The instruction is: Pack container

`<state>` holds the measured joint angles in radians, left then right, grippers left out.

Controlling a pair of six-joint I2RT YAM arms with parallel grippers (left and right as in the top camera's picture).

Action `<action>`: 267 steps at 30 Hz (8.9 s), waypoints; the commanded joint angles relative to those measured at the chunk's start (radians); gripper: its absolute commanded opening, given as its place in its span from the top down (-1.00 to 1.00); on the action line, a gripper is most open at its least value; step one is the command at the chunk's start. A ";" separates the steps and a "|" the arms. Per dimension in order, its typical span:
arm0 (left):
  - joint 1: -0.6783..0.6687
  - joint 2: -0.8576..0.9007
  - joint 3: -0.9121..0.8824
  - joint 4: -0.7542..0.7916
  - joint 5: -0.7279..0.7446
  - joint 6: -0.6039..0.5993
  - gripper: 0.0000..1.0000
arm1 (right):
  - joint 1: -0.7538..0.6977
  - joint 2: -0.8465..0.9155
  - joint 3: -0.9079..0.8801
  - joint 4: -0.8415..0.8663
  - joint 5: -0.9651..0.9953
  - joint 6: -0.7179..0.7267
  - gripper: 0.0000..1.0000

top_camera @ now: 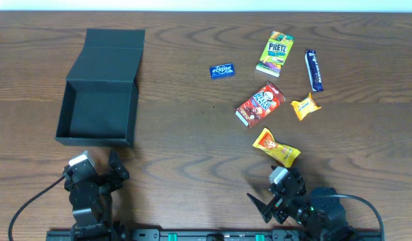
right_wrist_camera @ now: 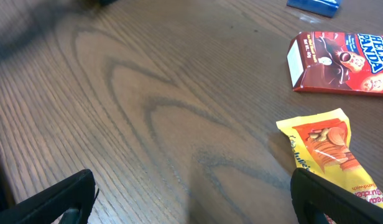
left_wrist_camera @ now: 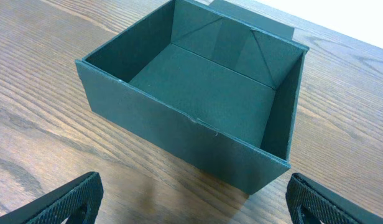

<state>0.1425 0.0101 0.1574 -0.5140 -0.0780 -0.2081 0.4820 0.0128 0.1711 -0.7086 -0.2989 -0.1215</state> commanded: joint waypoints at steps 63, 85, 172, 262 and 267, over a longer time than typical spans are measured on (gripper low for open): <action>0.005 -0.005 -0.017 0.002 0.021 0.007 -0.90 | 0.017 -0.007 -0.002 0.002 -0.011 -0.014 -0.99; 0.005 0.236 0.139 0.291 0.138 0.116 -0.90 | 0.017 -0.007 -0.002 0.002 -0.011 -0.014 -0.98; -0.409 1.587 0.820 0.246 0.137 -0.144 0.89 | 0.017 -0.007 -0.002 0.002 -0.011 -0.014 -0.98; -0.745 0.629 0.951 -0.612 -0.169 -0.227 -0.91 | 0.017 -0.007 -0.002 0.002 -0.011 -0.014 -0.99; -0.745 0.629 0.951 -0.612 -0.169 -0.226 -0.90 | 0.017 -0.007 -0.002 0.002 -0.011 -0.014 -0.98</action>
<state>-0.6033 0.6411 1.1019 -1.1217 -0.2359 -0.4225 0.4820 0.0116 0.1711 -0.7063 -0.2993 -0.1215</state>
